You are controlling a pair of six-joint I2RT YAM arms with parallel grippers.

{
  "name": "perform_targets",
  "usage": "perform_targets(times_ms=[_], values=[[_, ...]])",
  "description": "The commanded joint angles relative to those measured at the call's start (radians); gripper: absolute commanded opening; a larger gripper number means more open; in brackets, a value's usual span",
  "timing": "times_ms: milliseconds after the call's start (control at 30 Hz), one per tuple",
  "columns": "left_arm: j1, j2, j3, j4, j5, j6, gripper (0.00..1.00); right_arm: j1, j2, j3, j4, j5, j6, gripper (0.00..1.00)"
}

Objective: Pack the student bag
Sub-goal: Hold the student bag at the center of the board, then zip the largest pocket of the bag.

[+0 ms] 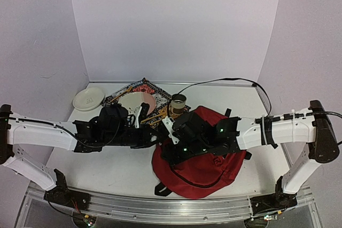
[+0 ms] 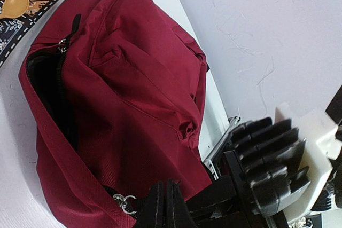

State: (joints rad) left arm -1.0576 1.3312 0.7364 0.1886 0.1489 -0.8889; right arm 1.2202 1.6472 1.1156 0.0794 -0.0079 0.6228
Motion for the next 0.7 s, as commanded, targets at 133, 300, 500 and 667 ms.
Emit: perform_targets(times_ms=[133, 300, 500, 667], values=[[0.067, 0.019, 0.058, 0.082, -0.047, 0.045, 0.00, 0.028, -0.099, -0.089, -0.009, -0.033, -0.016, 0.00], [0.145, 0.063, 0.088, 0.076, -0.025, 0.084, 0.00, 0.050, -0.162, -0.128, -0.021, -0.038, -0.026, 0.00], [0.212, 0.144, 0.170, 0.043, -0.011, 0.165, 0.00, 0.070, -0.247, -0.171, -0.048, -0.045, -0.042, 0.00], [0.234, 0.244, 0.289, -0.027, -0.020, 0.241, 0.00, 0.075, -0.323, -0.198, -0.072, -0.045, -0.047, 0.00]])
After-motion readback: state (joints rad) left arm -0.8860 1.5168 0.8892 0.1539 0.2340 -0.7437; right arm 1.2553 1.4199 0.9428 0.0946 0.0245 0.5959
